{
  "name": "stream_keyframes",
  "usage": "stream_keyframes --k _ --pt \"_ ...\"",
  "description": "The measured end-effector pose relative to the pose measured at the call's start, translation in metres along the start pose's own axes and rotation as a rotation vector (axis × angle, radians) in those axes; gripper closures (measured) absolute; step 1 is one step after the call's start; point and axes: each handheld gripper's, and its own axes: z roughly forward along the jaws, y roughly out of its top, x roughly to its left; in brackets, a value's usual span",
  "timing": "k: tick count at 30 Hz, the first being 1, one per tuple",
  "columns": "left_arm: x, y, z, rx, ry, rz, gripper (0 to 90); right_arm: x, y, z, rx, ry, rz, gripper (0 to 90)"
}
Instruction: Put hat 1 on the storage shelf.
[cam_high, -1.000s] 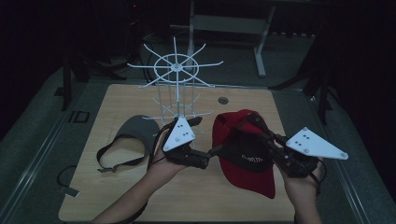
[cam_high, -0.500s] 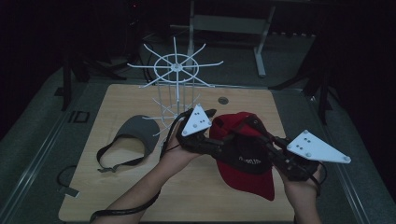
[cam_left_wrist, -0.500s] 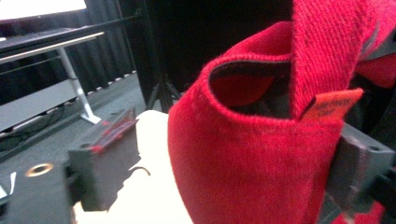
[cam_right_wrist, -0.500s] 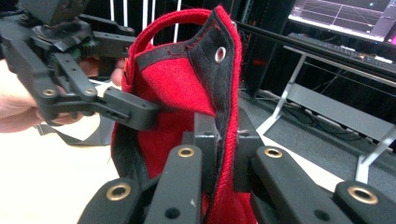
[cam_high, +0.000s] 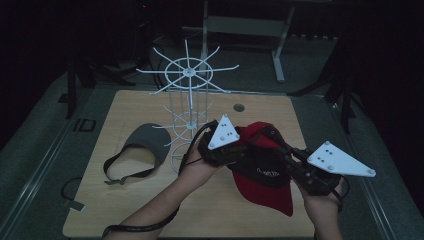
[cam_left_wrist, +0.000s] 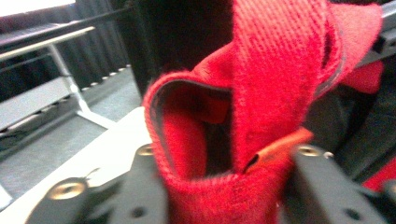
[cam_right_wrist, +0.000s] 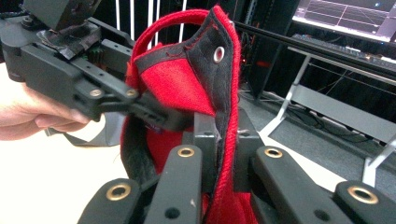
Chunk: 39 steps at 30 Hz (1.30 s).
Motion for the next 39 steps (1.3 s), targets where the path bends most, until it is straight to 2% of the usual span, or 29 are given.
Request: stream_keyframes --k 1,6,14,19,23,25,28,30,33,35,37,39 --pt "-0.001 0.001 0.001 0.006 -0.001 -0.002 73.2 0.0 0.0 0.0 0.001 -0.001 0.001 84.7" --pt "-0.005 0.007 0.003 0.006 0.034 -0.01 86.5 -0.001 -0.004 0.0 0.003 -0.004 0.017 84.6" --pt "-0.011 0.017 0.005 -0.014 0.073 0.01 88.7 -0.005 -0.013 -0.005 -0.014 -0.015 0.045 83.5" --pt "-0.012 0.022 0.006 -0.024 0.079 0.01 88.7 -0.005 -0.016 -0.009 -0.033 -0.028 0.057 75.2" --pt "-0.015 0.025 0.008 -0.038 0.072 0.007 88.8 -0.004 -0.02 -0.013 -0.04 -0.008 0.077 69.8" --pt "-0.016 0.027 0.009 -0.038 0.067 0.009 88.7 -0.002 -0.022 -0.016 -0.036 0.013 0.073 62.5" --pt "-0.018 0.026 0.01 -0.033 0.053 0.009 88.7 0.003 -0.022 -0.022 -0.041 0.043 0.066 56.9" --pt "-0.019 0.023 0.012 -0.033 0.044 0.014 88.7 0.006 -0.02 -0.031 -0.062 0.063 0.054 53.5" --pt "-0.019 0.022 0.01 -0.045 0.035 0.017 88.7 0.005 -0.019 -0.042 -0.094 0.08 0.06 52.4" --pt "-0.015 0.021 0.004 -0.067 0.019 0.015 88.7 0.002 -0.018 -0.048 -0.105 0.07 0.061 51.9" --pt "-0.014 0.021 0.002 -0.069 0.028 0.018 88.7 -0.003 -0.018 -0.051 -0.114 0.072 0.076 52.0" --pt "-0.01 0.02 -0.001 -0.082 0.002 0.011 88.7 -0.006 -0.018 -0.052 -0.112 0.06 0.074 52.2"
